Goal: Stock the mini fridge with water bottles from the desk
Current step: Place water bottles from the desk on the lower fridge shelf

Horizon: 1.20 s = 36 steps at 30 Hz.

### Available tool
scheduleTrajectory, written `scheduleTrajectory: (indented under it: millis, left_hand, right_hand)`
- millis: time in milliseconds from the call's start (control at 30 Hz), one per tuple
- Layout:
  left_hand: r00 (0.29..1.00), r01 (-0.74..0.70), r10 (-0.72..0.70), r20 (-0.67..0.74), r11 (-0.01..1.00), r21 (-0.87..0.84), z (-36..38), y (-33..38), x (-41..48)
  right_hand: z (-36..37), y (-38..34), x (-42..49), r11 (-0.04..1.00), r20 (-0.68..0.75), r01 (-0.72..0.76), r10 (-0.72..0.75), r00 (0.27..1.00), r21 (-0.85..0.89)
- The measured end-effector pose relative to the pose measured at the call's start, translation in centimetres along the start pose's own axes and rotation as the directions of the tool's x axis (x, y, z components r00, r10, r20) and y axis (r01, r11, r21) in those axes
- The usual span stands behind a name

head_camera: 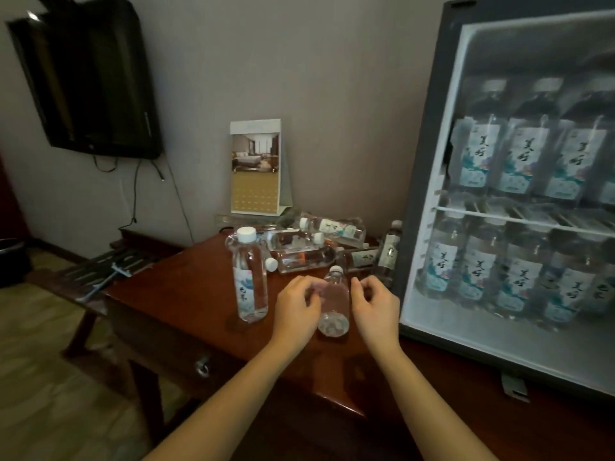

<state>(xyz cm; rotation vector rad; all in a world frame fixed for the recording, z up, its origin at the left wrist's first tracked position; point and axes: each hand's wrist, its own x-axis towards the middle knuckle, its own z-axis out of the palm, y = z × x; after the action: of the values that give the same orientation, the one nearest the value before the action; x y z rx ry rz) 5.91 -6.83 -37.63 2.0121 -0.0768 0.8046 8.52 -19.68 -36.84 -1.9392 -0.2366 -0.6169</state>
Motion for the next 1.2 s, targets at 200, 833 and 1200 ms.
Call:
scheduleTrajectory:
  millis: [200,833,1200]
  left_hand:
    - [0.995,0.069,-0.069,-0.068,0.998,-0.003,-4.6,-2.2,0.3]
    - [0.835,0.549,-0.498,0.235,0.785,-0.287,4.2,-3.6,12.4]
    - [0.82,0.565,-0.555,0.142,0.741,-0.363,7.9,-7.7,15.1]
  right_hand:
    - [3.3,-1.6,0.3,0.995,0.106,-0.095,0.091,0.99,0.035]
    - [8.6,0.4,15.4,0.838,0.141,-0.047,0.146,0.979,-0.544]
    - [13.8,5.7,21.8,0.566,0.122,-0.013,0.201,0.972,-0.825]
